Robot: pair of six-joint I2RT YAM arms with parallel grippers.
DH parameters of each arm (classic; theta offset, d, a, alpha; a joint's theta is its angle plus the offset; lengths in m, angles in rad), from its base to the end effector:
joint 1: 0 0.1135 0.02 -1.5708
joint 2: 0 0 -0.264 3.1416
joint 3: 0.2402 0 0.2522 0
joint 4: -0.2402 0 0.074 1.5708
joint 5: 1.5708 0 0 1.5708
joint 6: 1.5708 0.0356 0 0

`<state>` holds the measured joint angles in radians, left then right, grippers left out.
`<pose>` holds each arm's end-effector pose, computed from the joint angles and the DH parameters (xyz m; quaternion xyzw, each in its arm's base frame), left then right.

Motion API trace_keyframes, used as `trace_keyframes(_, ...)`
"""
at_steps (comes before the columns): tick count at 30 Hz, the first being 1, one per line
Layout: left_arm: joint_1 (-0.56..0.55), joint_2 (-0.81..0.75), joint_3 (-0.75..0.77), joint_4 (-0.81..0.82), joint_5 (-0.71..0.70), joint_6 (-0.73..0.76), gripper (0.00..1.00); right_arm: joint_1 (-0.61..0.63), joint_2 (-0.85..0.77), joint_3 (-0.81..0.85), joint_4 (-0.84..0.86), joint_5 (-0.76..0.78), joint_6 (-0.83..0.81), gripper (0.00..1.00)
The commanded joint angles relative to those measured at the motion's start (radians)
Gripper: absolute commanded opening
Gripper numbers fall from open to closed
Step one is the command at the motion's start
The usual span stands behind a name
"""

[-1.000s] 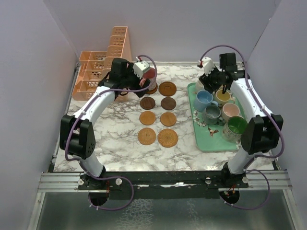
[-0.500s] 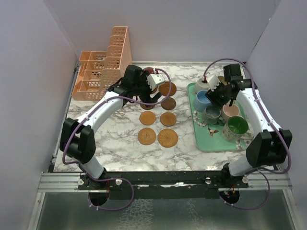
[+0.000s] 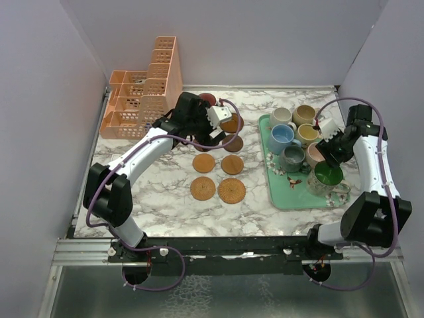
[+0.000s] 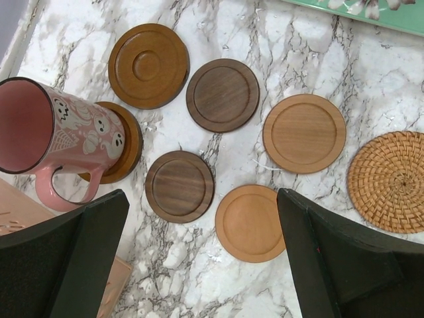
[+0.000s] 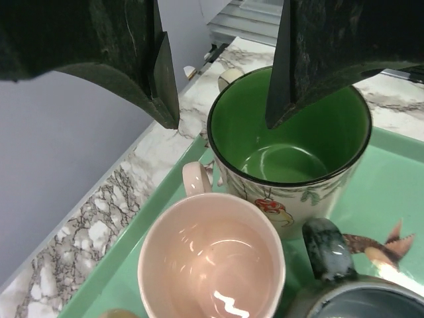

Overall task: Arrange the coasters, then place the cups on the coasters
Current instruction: Pick up the cup from the tray.

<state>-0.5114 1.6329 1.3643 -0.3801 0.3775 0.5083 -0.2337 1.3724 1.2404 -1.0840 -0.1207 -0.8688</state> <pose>0.3196 -0.1944 0.3051 0.5022 0.7271 -0.1687 0.4367 0.2507 -0.0553 0.2970 -0.3169 0.9301 -0.0417 0.1811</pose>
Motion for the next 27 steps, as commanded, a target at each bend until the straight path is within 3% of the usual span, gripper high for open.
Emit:
trace_keyframes(1,-0.016,0.006,0.005,-0.005,-0.003,0.014,0.99,-0.026,0.058,-0.002,0.009,0.018,-0.101,0.56)
trace_keyframes(10,-0.024,0.018,0.001,-0.004,-0.014,0.025,0.99,-0.026,0.141,-0.007,-0.027,-0.015,-0.145,0.51)
trace_keyframes(18,-0.029,0.039,0.008,-0.005,-0.029,0.028,0.99,-0.026,0.113,-0.019,-0.082,-0.059,-0.037,0.23)
trace_keyframes(27,-0.038,0.057,0.018,-0.020,-0.043,0.029,0.99,-0.026,0.065,-0.070,-0.100,-0.082,0.185,0.12)
